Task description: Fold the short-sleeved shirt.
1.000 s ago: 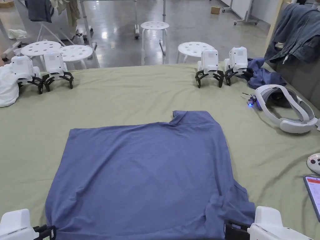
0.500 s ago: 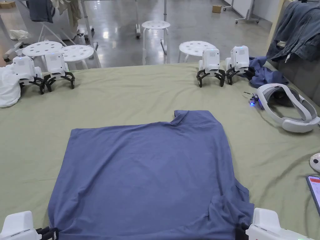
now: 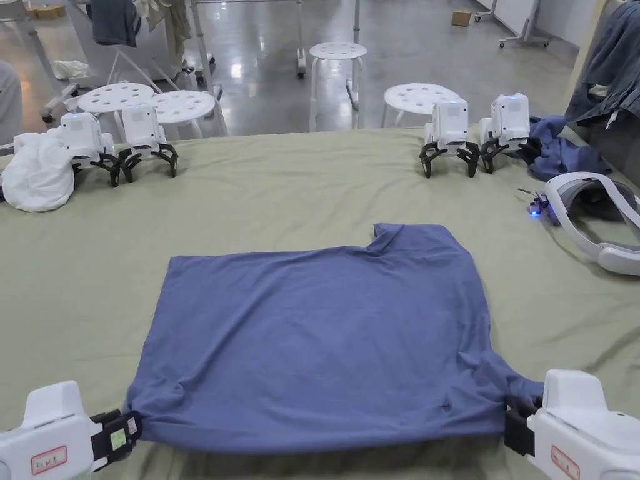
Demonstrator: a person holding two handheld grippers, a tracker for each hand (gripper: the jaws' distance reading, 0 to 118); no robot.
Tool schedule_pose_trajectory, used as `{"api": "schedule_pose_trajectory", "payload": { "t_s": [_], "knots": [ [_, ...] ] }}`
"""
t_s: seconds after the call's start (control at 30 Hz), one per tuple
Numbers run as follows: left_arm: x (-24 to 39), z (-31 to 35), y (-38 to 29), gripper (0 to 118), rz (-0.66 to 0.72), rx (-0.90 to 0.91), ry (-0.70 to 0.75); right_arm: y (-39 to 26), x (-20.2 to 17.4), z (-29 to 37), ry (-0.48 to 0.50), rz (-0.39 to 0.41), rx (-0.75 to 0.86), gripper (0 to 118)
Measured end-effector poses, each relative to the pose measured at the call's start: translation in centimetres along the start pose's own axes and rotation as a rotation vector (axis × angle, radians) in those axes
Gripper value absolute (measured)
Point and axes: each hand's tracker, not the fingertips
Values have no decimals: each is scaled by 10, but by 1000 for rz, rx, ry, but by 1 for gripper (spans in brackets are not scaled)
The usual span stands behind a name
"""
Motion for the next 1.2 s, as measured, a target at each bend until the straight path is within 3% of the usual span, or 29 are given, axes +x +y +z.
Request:
{"api": "schedule_pose_trajectory", "payload": {
  "t_s": [0.27, 0.6, 0.9, 1.07, 1.2],
  "knots": [
    [11, -26, 58, 5, 6, 68, -9, 64, -14, -31, -6, 40, 36, 12],
    [16, -97, 104, 5, -4, 66, 42, 110, -9, -118, -11, -13, -65, 12],
    [12, -160, 114, 5, -27, -22, 109, 121, -3, -196, -32, -35, -183, 12],
    [11, -184, 108, 5, -89, -71, 157, 113, -5, -217, -49, -25, -231, 12],
    [3, -197, 105, 5, -97, -98, 167, 99, 0, -223, -50, -62, -255, 12]
  ]
}}
